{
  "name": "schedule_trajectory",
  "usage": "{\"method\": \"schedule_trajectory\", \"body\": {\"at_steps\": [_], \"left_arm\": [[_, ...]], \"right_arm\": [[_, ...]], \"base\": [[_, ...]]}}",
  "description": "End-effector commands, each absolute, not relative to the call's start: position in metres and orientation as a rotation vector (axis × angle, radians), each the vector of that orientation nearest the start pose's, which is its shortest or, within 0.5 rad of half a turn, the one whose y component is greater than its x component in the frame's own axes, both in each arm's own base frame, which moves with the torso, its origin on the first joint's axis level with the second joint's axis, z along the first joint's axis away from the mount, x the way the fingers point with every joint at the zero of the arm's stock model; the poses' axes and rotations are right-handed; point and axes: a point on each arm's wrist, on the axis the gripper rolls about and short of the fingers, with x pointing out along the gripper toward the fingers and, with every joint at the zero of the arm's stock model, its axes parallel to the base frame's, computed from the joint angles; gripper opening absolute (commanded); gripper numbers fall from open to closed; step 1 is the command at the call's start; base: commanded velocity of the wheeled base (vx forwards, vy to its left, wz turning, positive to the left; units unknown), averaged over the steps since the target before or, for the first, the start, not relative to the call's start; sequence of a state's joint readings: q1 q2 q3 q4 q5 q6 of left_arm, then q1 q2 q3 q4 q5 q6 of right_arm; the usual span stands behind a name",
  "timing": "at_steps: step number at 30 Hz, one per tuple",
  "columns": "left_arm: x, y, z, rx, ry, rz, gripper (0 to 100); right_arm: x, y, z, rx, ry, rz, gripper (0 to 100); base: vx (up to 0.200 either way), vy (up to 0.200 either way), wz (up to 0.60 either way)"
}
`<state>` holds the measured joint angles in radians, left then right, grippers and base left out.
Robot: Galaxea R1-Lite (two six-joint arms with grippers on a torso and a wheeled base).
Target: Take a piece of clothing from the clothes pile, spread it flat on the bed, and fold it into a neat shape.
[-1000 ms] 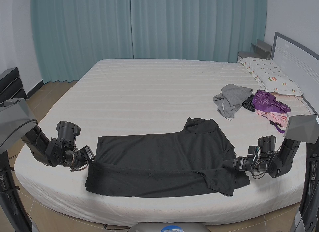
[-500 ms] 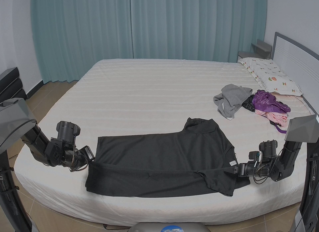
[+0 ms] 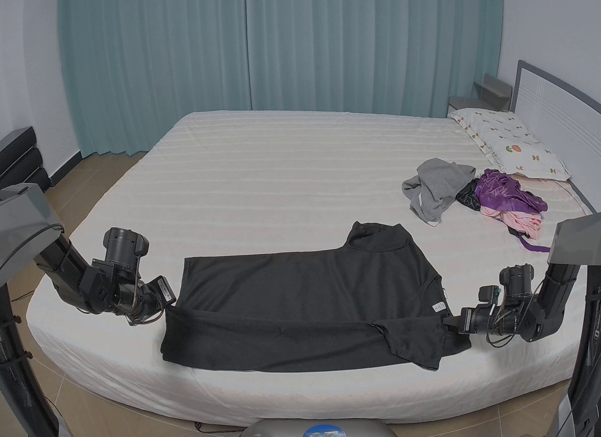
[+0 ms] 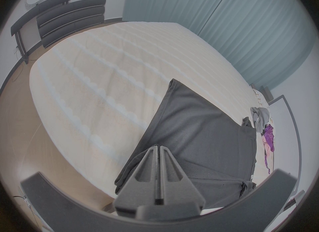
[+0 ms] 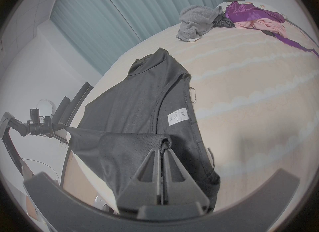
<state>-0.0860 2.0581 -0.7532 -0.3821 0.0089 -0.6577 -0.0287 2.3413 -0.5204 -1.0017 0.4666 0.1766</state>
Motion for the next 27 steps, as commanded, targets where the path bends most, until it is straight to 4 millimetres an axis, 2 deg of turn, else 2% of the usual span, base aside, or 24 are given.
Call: {"method": "schedule_trajectory", "body": {"at_steps": [1,9,27], "left_arm": [[0.315,-0.027,0.044,-0.568,0.899,0.231,0],[0.297,-0.025,0.055,-0.565,0.892,0.226,0],[0.259,-0.021,0.067,-0.569,0.898,0.220,0]], "right_arm": [[0.301,0.001,-0.034,0.375,0.819,0.361,0],[0.280,-0.007,-0.006,0.414,0.779,0.385,0],[0.239,-0.016,0.028,0.436,0.717,0.397,0]], "base": [[0.000,0.000,0.00],[0.000,0.000,0.00],[0.000,0.000,0.00]]}}
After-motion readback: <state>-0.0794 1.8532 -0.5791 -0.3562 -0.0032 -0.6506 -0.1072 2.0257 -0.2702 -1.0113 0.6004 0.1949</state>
